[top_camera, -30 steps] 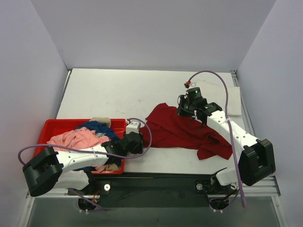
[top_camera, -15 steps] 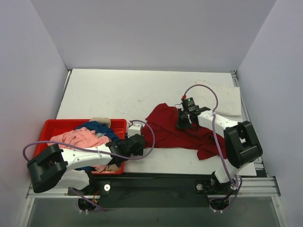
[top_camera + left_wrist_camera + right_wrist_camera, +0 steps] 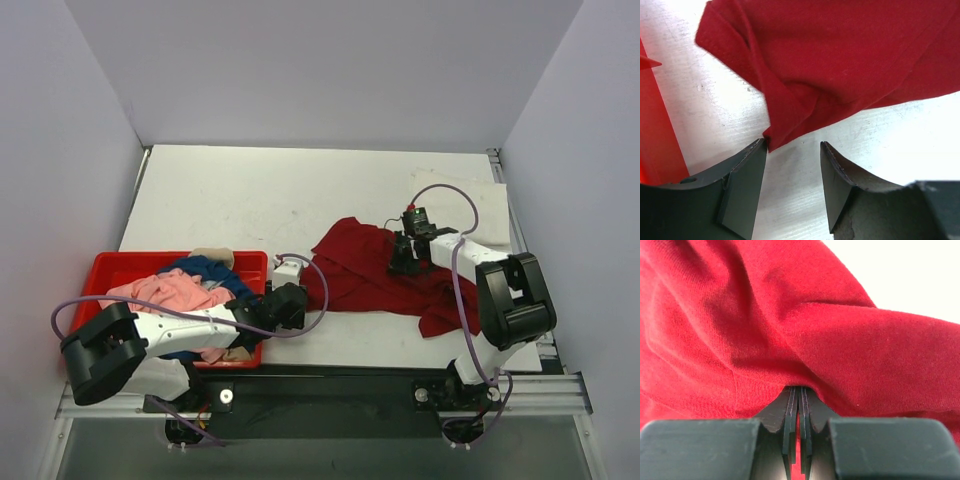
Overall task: Fold and stack the t-shirts
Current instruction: Flatten out the tshirt
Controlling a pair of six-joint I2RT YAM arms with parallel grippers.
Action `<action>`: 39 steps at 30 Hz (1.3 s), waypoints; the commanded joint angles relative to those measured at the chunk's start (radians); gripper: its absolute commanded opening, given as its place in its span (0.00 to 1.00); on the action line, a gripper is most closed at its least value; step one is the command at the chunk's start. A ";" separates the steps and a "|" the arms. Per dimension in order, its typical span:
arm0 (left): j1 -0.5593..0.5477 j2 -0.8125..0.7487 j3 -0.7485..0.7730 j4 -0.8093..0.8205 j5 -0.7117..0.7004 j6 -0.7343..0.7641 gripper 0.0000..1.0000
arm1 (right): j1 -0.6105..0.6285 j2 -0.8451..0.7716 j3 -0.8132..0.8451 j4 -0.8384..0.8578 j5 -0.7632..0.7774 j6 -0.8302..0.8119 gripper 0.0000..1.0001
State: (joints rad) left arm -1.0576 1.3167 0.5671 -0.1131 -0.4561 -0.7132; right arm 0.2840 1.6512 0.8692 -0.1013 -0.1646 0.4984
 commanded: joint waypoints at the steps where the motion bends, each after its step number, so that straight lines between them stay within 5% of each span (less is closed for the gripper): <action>1: 0.007 0.007 0.004 0.043 0.004 0.015 0.58 | -0.034 -0.021 -0.029 -0.040 0.051 0.002 0.00; 28: 0.108 0.124 -0.033 0.323 0.085 0.084 0.55 | -0.066 -0.047 -0.070 -0.049 0.062 0.006 0.00; 39: 0.119 0.053 -0.073 0.310 0.123 0.077 0.04 | -0.037 -0.106 -0.064 -0.072 0.065 0.003 0.00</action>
State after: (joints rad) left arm -0.9451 1.4296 0.5098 0.1806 -0.3489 -0.6430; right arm 0.2268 1.6024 0.8169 -0.0849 -0.1440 0.5159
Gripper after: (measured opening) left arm 0.091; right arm 0.027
